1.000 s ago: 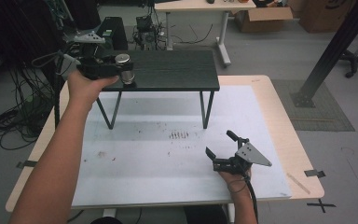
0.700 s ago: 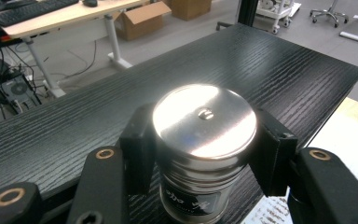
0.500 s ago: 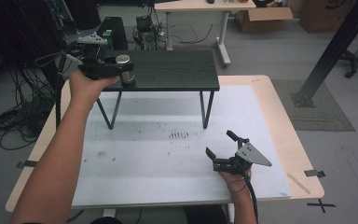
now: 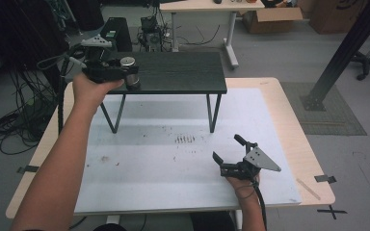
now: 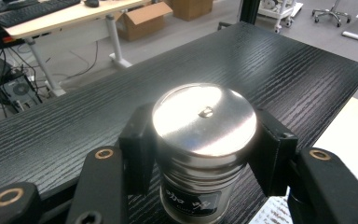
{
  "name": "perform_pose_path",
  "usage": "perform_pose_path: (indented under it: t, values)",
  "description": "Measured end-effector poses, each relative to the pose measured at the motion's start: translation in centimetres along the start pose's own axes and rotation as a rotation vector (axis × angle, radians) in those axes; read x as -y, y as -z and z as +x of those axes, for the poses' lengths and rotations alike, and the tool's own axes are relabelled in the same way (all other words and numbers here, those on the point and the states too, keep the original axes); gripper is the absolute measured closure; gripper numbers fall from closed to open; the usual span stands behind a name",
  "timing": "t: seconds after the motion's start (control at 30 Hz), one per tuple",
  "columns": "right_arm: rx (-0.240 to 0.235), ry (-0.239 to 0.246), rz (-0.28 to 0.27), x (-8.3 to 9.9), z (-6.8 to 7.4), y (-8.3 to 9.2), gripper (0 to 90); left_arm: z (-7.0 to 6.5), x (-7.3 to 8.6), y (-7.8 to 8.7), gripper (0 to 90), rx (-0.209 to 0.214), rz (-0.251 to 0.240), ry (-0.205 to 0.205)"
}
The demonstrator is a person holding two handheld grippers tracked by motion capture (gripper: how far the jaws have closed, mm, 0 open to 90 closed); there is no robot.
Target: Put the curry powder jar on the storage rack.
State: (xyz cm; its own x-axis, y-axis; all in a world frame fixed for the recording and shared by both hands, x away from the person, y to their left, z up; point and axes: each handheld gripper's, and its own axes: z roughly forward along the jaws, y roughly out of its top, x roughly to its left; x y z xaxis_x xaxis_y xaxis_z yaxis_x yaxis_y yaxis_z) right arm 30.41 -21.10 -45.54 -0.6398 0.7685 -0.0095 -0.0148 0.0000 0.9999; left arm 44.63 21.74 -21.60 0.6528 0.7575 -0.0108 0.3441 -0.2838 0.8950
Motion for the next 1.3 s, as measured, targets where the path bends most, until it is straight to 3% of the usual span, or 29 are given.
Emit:
perform_pose_path:
  t: [0.07, 0.17, 0.7, 1.3]
  values:
    - [0.000, -0.001, 0.000, 0.0, 0.0, 0.0, 0.0, 0.0, 0.0, 0.0, 48.2, -0.001, 0.000, -0.002]
    - [0.000, -0.001, -0.001, 0.0, 0.0, 0.0, 0.0, 0.0, 0.1, -0.2, 37.7, -0.016, 0.013, 0.003]
    - [0.000, -0.002, -0.004, 0.0, 0.0, 0.0, 0.0, -0.5, -0.1, 0.5, 29.5, -0.026, -0.034, 0.032]
    - [0.000, -0.003, -0.011, 0.0, 0.0, 0.1, 0.0, -0.7, 0.3, 2.6, 20.5, -0.043, -0.113, 0.020]
